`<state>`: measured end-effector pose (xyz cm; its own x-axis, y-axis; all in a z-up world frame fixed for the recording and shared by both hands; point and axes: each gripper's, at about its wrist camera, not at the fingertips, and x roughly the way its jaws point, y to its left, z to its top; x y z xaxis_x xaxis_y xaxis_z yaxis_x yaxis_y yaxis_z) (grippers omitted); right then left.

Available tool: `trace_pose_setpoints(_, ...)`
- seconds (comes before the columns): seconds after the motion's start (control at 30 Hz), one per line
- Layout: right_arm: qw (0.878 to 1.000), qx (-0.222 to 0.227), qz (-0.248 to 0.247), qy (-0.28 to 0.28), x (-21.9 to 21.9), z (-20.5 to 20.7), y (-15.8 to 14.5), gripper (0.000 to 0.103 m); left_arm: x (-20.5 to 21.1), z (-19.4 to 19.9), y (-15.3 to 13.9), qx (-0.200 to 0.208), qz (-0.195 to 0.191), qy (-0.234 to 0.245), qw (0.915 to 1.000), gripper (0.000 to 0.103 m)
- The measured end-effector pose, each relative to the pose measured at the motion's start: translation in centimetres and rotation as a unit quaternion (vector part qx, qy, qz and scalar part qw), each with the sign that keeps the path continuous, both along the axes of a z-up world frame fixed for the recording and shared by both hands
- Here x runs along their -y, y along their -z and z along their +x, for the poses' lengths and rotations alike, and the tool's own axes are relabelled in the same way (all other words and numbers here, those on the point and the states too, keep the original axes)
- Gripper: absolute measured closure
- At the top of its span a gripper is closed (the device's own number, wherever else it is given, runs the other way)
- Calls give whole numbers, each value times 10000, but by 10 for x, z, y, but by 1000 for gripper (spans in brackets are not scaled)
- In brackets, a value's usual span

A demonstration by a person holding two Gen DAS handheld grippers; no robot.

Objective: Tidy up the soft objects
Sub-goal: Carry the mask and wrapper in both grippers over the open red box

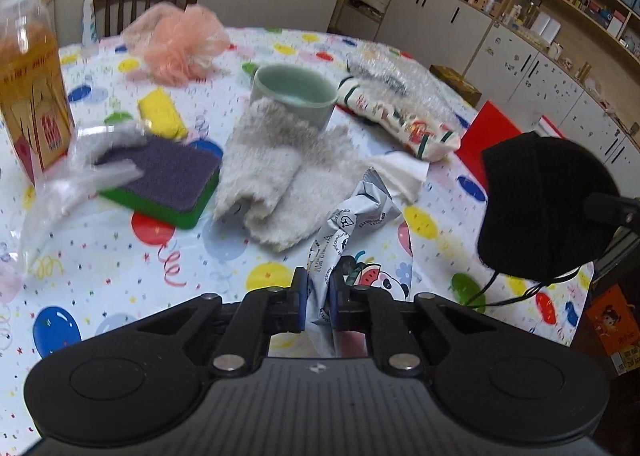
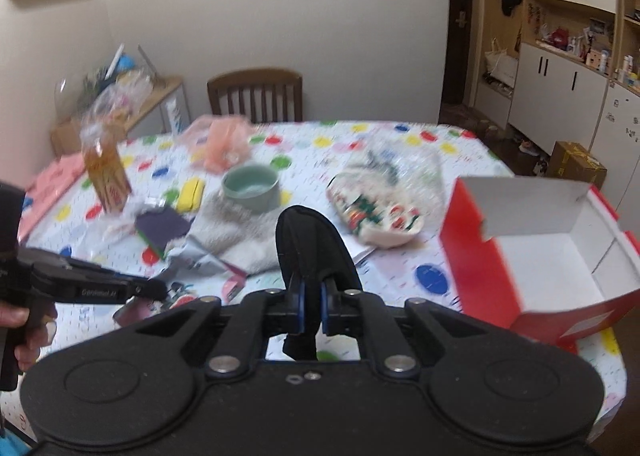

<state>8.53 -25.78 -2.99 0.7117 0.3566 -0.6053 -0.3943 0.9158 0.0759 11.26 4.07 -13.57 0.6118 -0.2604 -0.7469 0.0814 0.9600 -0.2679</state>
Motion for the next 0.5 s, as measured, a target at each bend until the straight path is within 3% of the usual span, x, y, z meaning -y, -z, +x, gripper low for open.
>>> trace_pose_setpoints(0.5, 9951, 671, 652, 328, 118, 42, -58, 97, 61, 24, -86, 545, 74, -230, 9982, 93)
